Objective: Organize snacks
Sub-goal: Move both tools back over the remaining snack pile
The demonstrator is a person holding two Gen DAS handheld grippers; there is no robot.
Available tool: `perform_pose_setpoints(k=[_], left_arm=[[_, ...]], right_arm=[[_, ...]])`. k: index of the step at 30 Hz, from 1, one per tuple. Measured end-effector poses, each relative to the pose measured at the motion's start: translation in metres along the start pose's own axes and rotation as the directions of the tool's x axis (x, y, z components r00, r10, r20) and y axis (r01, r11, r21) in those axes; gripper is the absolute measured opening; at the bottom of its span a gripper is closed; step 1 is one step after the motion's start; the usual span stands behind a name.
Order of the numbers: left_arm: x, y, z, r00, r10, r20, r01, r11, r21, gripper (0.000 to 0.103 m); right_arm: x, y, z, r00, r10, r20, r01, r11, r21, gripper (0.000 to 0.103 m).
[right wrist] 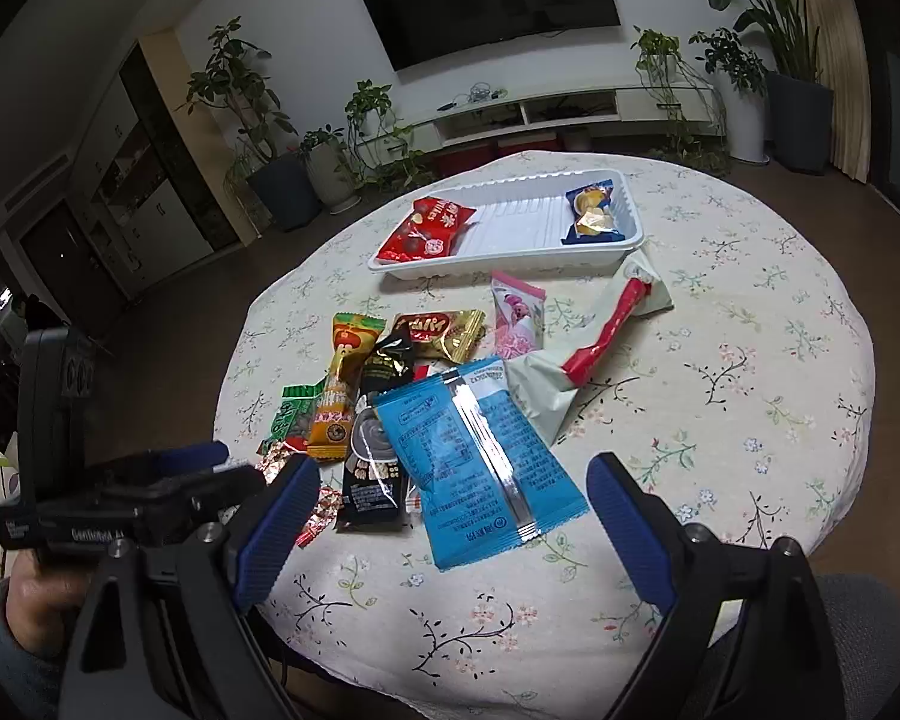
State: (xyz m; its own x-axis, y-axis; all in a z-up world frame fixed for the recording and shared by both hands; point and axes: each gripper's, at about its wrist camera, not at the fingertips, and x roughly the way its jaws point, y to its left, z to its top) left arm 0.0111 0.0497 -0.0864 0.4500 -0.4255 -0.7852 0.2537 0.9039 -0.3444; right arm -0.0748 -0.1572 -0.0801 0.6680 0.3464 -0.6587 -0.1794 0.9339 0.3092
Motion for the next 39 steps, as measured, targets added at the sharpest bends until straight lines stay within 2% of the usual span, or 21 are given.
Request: perform_pose_setpoints(k=[3, 8, 15, 20, 24, 27, 31, 39], left_arm=[[0.005, -0.005, -0.015, 0.999, -0.013, -0.036, 0.013, 1.000, -0.003, 0.093], [0.019, 0.000, -0.027, 0.995, -0.058, -0.076, 0.053, 0.996, -0.066, 0.088], [0.030, 0.008, -0.015, 0.992, -0.123, -0.042, 0.116, 0.984, -0.134, 0.088], [0.037, 0.018, -0.001, 0.994, -0.108, -0.014, 0.104, 0.982, -0.156, 0.088], [0.043, 0.020, 0.010, 0.997, -0.070, -0.009, 0.068, 0.989, -0.133, 0.073], [0.045, 0.018, 0.009, 0.999, -0.053, -0.012, 0.051, 0.991, -0.125, 0.049], [0.042, 0.023, 0.000, 0.998, -0.061, 0.011, 0.062, 0.985, -0.161, 0.047], [0.041, 0.013, -0.008, 0.999, -0.040, 0.012, 0.041, 0.991, -0.130, 0.049]], right_arm=[[0.001, -0.001, 0.001, 1.000, -0.003, 0.000, 0.003, 1.000, 0.007, 0.093], [0.002, -0.005, -0.001, 1.000, 0.000, -0.002, 0.000, 1.000, 0.022, 0.093], [0.002, -0.005, -0.003, 1.000, 0.005, -0.001, -0.004, 1.000, 0.025, 0.093], [0.001, -0.005, -0.004, 1.000, -0.001, 0.000, 0.001, 1.000, 0.027, 0.093], [0.002, -0.005, -0.004, 1.000, -0.005, -0.001, 0.005, 1.000, 0.023, 0.093], [0.002, -0.004, -0.005, 1.000, -0.011, 0.001, 0.011, 1.000, 0.013, 0.092], [0.002, -0.005, -0.005, 1.000, -0.015, 0.010, 0.015, 1.000, 0.014, 0.092], [0.003, -0.006, -0.006, 1.000, -0.020, 0.011, 0.020, 1.000, 0.015, 0.091]])
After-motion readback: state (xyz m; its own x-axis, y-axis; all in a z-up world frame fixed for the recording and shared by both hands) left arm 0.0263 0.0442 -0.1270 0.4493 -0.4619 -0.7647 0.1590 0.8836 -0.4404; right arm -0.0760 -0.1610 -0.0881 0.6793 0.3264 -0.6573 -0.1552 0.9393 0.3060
